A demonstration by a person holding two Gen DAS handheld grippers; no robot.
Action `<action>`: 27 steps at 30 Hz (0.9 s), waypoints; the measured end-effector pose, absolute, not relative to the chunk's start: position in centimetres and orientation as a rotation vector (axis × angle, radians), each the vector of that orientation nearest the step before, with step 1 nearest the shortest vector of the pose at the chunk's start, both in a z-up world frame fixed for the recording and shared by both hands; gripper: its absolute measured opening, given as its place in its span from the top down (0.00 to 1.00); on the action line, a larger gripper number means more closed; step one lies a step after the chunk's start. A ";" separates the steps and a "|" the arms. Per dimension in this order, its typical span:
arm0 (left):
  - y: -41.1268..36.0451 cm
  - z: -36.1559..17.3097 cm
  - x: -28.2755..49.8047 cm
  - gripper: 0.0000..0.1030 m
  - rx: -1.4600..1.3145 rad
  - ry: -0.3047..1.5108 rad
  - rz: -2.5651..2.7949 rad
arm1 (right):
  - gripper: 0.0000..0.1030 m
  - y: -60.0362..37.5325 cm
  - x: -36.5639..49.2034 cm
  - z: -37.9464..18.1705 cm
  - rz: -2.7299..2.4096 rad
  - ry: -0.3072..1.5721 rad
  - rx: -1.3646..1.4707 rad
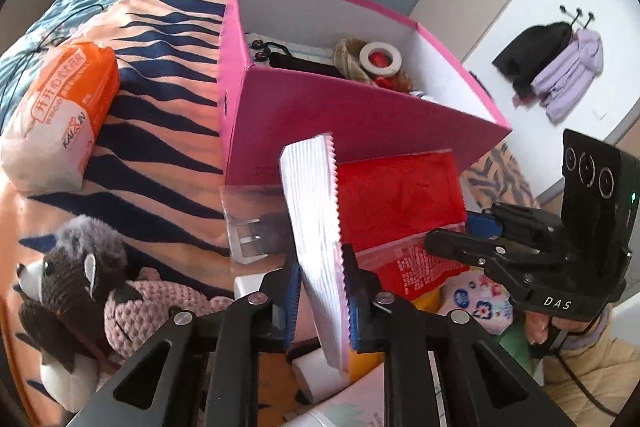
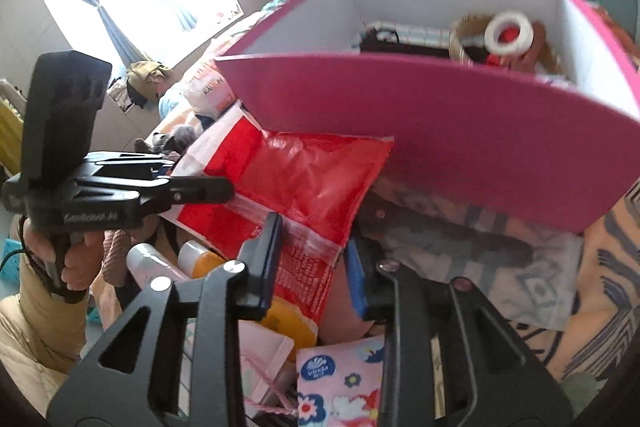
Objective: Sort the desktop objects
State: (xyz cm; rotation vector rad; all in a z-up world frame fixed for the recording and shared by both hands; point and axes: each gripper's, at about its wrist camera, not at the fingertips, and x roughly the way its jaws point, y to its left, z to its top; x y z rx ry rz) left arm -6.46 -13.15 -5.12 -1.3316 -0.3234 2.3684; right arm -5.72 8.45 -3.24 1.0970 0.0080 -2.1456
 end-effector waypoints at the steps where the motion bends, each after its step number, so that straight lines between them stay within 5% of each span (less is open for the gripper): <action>1: -13.2 -5.2 -6.4 0.84 -1.326 -0.332 2.372 | 0.72 8.6 -5.3 -2.9 -2.153 0.022 1.081; 27: -11.6 -1.2 -3.6 0.87 -1.108 -0.327 2.532 | 0.78 9.8 -3.2 0.6 -2.197 0.109 0.900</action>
